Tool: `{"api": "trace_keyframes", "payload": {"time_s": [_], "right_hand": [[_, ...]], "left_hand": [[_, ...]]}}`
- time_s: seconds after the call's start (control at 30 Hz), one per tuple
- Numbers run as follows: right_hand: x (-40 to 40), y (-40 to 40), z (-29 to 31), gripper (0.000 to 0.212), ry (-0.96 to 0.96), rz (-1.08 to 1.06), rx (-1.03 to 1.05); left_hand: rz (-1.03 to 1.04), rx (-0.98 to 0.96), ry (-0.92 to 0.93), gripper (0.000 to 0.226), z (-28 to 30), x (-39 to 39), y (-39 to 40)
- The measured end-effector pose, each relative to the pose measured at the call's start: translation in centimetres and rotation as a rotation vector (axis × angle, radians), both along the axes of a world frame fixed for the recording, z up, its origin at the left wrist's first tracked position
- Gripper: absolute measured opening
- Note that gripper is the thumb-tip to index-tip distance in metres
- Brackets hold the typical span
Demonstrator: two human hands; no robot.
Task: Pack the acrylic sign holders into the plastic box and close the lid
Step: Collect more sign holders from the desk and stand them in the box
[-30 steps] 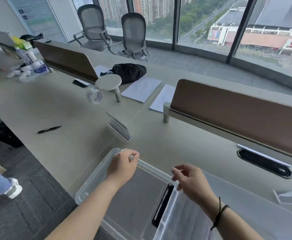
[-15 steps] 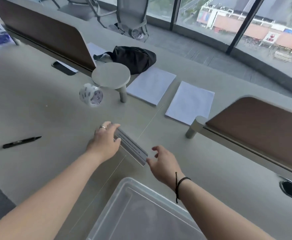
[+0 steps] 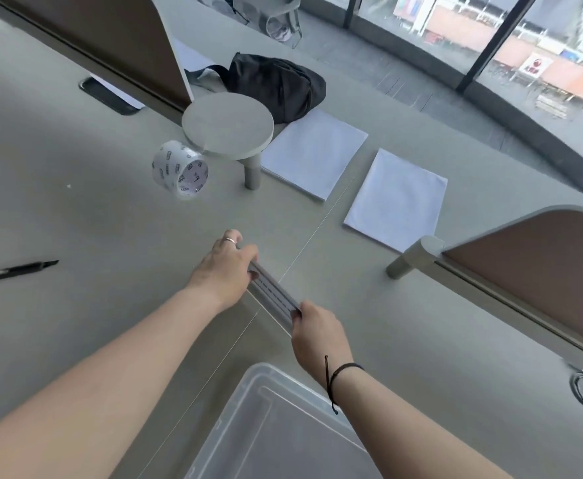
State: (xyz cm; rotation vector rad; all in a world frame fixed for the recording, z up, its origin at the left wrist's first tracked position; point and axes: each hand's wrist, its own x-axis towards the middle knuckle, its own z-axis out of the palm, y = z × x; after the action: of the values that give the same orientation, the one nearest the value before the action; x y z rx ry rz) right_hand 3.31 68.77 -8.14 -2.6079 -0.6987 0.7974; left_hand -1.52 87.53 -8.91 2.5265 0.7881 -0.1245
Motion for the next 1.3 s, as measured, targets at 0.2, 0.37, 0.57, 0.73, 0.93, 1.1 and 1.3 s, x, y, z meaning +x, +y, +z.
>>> {"api": "trace_keyframes", "payload": {"time_s": [0.2, 0.37, 0.57, 0.73, 0.93, 1.1, 1.3], "right_hand": [[-0.2, -1.4, 0.1, 0.024, -0.010, -0.002, 0.011], [-0.6, -4.3, 2.1, 0.027, -0.063, 0.015, 0.050], [-1.5, -9.7, 6.8, 0.030, -0.150, 0.000, 0.143], [-2.1, -17.1, 11.7, 0.037, -0.247, 0.032, 0.237], [-3.2, -26.7, 15.7, 0.042, -0.313, 0.082, 0.280], [-4.3, -37.1, 18.3, 0.041, -0.328, 0.083, 0.304], [-6.0, -47.9, 19.6, 0.043, -0.301, 0.006, 0.258]], "left_hand": [[-0.005, 0.061, -0.010, 0.016, 0.8, -1.0, -1.5], [-0.035, 0.079, -0.095, 0.016, 3.1, -2.0, -4.0], [-0.099, 0.104, -0.243, 0.017, 8.2, -2.7, -8.6], [-0.206, 0.145, -0.317, 0.019, 14.1, -3.1, -14.7], [-0.338, 0.121, -0.296, 0.018, 19.3, -2.9, -23.5], [-0.472, 0.170, -0.305, 0.018, 22.5, -2.8, -33.6], [-0.553, 0.155, -0.308, 0.019, 23.0, -3.1, -44.0]]}}
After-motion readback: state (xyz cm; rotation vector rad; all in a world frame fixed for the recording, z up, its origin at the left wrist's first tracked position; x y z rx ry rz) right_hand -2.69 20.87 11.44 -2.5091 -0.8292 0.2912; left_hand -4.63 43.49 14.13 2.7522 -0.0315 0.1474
